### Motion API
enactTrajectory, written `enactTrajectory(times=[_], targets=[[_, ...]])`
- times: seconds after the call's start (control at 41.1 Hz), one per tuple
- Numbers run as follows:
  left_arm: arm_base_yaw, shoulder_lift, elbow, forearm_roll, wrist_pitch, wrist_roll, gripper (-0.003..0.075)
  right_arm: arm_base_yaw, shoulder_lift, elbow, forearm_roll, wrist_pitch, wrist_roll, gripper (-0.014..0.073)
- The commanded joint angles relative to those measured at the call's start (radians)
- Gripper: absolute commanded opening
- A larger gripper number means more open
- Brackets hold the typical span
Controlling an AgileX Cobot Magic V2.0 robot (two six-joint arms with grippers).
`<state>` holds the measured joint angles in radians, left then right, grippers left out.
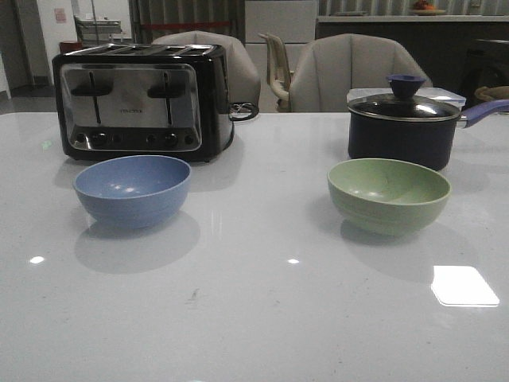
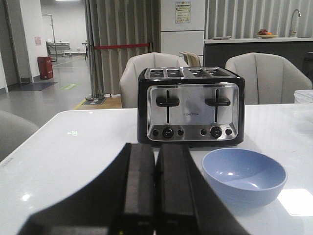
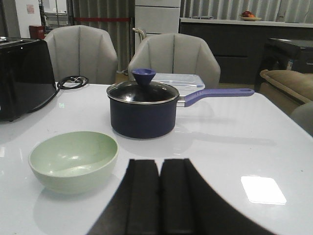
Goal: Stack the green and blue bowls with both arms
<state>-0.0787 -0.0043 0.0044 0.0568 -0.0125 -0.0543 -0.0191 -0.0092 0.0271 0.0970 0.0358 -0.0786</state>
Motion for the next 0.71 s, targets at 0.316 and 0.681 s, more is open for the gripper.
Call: enactTrajectory(times=[0.316,0.681], targets=[[-0.007,0.036,-0.344,-0.057,0.106,-0.005,0.0102,0.003,0.035,-0.386,0.008,0.166,-0.008,0.0035],[-0.007,0.291,-0.657,-0.057,0.424,-0.005,0.0102,0.003,0.351,-0.676,0.008,0.395,-0.008,0.0035]])
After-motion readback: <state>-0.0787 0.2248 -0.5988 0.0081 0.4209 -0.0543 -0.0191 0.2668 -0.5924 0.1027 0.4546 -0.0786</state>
